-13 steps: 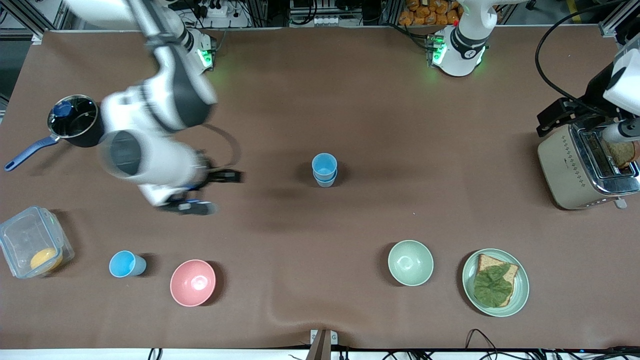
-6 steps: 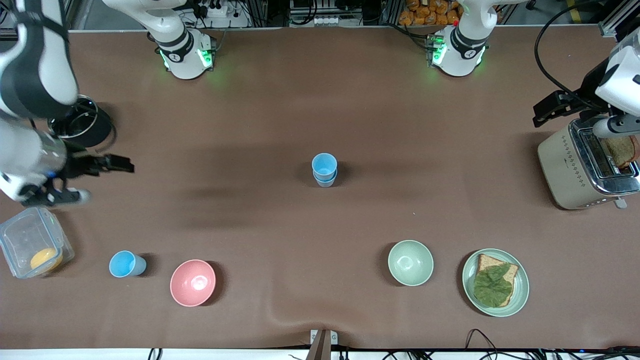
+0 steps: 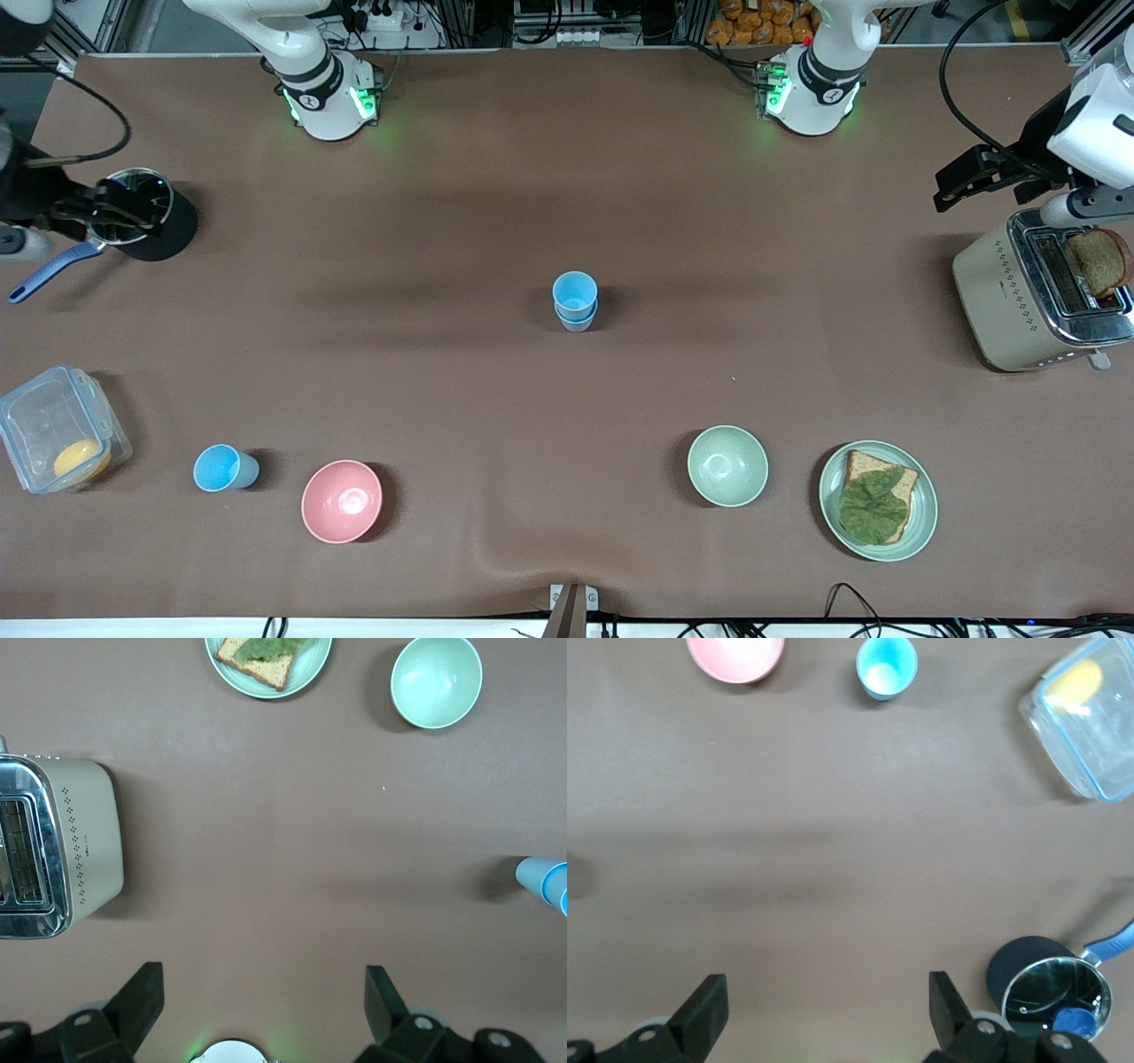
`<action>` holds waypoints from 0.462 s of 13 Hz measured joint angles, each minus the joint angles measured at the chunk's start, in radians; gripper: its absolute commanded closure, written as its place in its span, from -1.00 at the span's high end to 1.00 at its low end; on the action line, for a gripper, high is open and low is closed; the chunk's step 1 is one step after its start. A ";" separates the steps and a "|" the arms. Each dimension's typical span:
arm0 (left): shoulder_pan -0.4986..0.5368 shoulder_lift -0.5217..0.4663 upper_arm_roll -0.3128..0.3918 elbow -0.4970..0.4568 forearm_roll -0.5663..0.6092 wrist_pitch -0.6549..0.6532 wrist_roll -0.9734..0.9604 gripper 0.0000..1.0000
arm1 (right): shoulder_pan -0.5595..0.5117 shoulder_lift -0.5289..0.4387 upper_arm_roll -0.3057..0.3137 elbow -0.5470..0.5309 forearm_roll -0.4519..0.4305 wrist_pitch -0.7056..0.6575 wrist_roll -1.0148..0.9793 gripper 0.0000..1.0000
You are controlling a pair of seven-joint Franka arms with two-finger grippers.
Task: Stack blue cups with both arms
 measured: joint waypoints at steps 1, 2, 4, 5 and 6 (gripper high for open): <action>-0.001 0.000 -0.001 -0.002 0.000 0.007 0.000 1.00 | -0.010 0.003 0.000 -0.002 0.000 0.001 0.000 1.00; -0.002 0.000 -0.002 -0.004 0.000 0.012 0.000 1.00 | -0.013 0.006 0.000 -0.002 0.002 0.006 0.000 1.00; -0.004 0.000 -0.002 -0.006 0.000 0.020 -0.001 1.00 | -0.013 0.012 0.000 0.009 0.022 0.017 0.002 1.00; -0.004 0.000 -0.002 -0.007 0.000 0.023 -0.001 1.00 | -0.013 0.014 0.000 0.020 0.028 0.019 0.002 1.00; -0.004 0.000 -0.002 -0.008 0.000 0.024 -0.001 1.00 | -0.013 0.016 0.000 0.032 0.028 0.021 0.002 1.00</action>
